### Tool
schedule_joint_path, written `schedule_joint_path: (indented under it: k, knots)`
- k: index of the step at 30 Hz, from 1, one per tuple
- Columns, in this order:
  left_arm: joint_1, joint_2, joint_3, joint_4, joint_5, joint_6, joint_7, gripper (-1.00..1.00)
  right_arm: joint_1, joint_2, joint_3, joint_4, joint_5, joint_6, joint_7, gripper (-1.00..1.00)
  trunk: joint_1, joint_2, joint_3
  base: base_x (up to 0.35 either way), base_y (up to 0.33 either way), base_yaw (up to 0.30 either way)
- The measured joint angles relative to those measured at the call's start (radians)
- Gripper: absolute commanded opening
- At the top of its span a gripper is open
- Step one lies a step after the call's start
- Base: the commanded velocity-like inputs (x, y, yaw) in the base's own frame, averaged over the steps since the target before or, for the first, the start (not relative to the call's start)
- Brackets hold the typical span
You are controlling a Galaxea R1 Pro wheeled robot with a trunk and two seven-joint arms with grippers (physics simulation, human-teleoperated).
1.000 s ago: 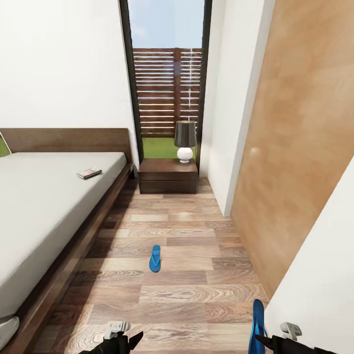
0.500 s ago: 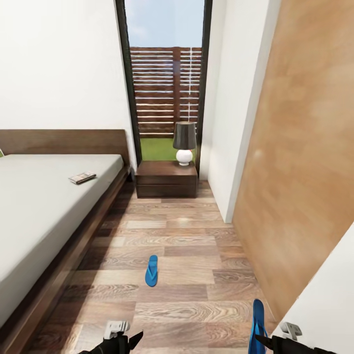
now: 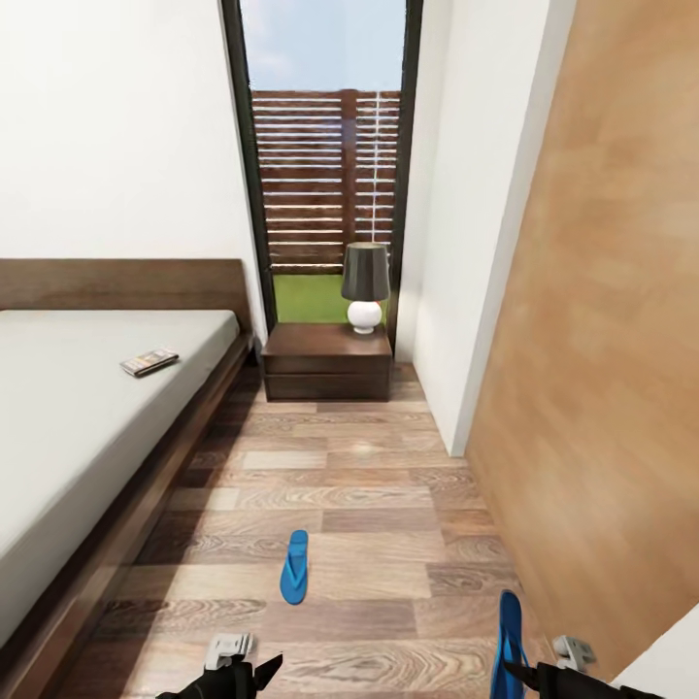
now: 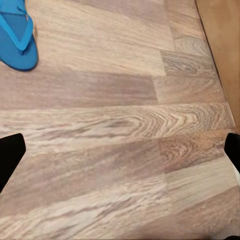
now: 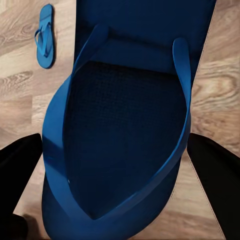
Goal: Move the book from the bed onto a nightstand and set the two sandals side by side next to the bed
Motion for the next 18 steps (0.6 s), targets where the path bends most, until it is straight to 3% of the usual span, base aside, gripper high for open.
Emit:
schedule_joint_path:
  k: [18]
  knots:
    - [0.0, 0.0, 0.0, 0.0, 0.0, 0.0, 0.0, 1.0, 0.0, 0.0, 0.0, 0.0, 0.0, 0.0, 0.0, -1.0, 0.0, 0.0, 0.0, 0.313, 0.0, 0.0]
